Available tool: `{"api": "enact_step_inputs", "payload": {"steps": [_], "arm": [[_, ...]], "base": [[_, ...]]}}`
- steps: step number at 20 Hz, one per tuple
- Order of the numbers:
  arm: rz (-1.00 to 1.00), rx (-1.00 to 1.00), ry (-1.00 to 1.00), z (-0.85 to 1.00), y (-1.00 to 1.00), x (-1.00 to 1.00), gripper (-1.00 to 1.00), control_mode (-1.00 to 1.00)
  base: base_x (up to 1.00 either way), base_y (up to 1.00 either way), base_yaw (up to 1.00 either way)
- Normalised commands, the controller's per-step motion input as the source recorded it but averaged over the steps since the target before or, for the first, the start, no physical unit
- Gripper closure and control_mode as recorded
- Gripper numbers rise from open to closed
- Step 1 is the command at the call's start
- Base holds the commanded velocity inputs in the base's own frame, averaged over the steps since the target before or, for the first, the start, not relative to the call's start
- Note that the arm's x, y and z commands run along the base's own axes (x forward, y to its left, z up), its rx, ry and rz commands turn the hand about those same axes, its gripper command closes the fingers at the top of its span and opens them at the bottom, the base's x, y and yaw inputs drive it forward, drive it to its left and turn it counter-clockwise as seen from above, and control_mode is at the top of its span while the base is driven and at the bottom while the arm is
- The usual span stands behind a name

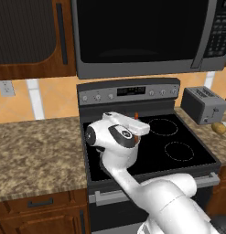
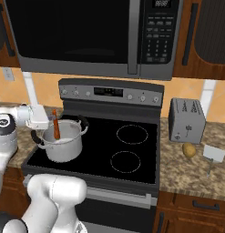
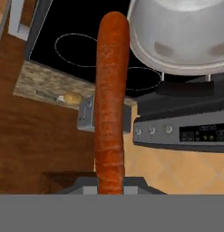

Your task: Put the carrot and potato in the pot. Retrieve the spatula and lightly stir the vegetables in the pot.

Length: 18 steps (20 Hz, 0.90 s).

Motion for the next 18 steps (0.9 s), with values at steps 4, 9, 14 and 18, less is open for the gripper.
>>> {"api": "enact_step_inputs", "payload": {"steps": [4, 9, 14, 18], "arm": [[0.00, -0.39, 0.14, -0.47, 0.62, 0.46, 1.00, -1.00], [0.00, -0.20, 0.03, -0.32, 0.26, 0.13, 1.00, -1.00], [0.00, 0.01, 0.00, -0.09, 0.00, 0.24, 1.00, -1.00], [0.02, 0.14, 0.01, 0.00, 0.00, 0.41, 1.00, -1.00]], "base": [[0.00, 0.00, 0.00], [0.00, 0.00, 0.00], [0.00, 0.00, 0.00], [0.00, 0.00, 0.00]]}}
